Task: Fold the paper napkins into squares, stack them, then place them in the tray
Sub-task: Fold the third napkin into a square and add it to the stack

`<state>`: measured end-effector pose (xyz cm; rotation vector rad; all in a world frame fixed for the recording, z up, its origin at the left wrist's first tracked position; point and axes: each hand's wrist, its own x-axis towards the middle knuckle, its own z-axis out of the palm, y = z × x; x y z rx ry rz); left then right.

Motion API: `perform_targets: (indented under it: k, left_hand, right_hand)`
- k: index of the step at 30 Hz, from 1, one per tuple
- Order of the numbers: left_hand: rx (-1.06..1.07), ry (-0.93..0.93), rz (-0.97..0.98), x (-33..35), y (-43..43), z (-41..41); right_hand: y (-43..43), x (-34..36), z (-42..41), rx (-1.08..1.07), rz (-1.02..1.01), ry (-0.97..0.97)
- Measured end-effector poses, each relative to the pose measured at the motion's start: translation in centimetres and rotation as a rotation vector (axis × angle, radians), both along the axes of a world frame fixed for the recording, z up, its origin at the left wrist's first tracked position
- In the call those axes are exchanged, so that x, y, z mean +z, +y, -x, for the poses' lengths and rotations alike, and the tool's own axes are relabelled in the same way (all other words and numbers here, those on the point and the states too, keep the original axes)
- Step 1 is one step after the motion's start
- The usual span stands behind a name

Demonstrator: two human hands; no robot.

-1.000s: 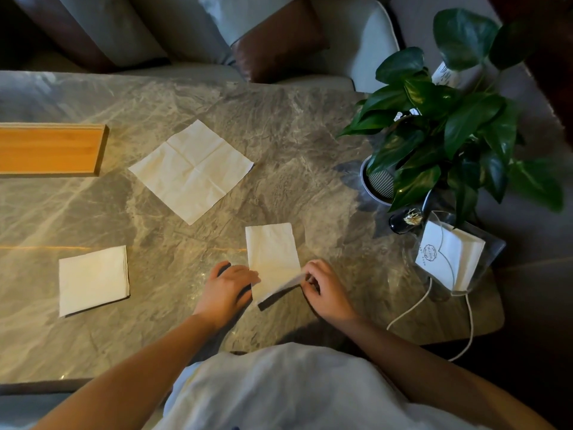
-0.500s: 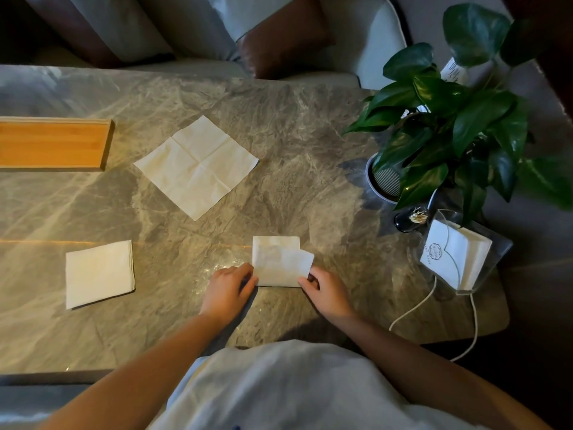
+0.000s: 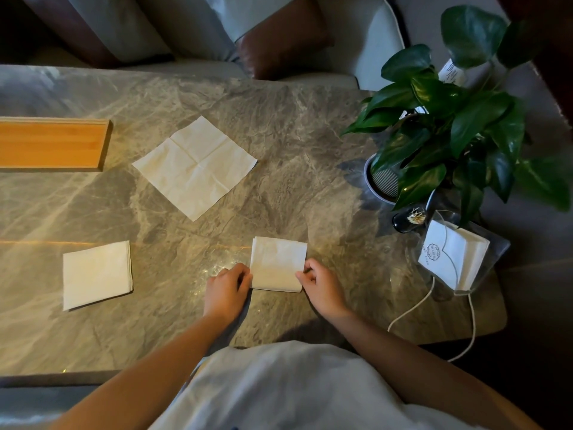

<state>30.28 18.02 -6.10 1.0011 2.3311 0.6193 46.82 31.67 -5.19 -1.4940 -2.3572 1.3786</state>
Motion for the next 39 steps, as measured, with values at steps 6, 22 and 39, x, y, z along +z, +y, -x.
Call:
perform_targets:
  k: [6,22,39]
  left_hand:
    - [0.027,-0.018,0.033,0.1,0.3,-0.2]
    - [0.063,-0.037,0.003,0.7,0.5,-0.1]
    - [-0.508,0.443,0.284,-0.8,2.3,-1.8]
  right_hand:
    - [-0.1,-0.3,0.3,-0.004,0.011,-0.04]
    - [0.0,-0.9,0.5,-0.029,0.001,-0.083]
    - [-0.8,0.0,4.0,0.717,-0.507,-0.388]
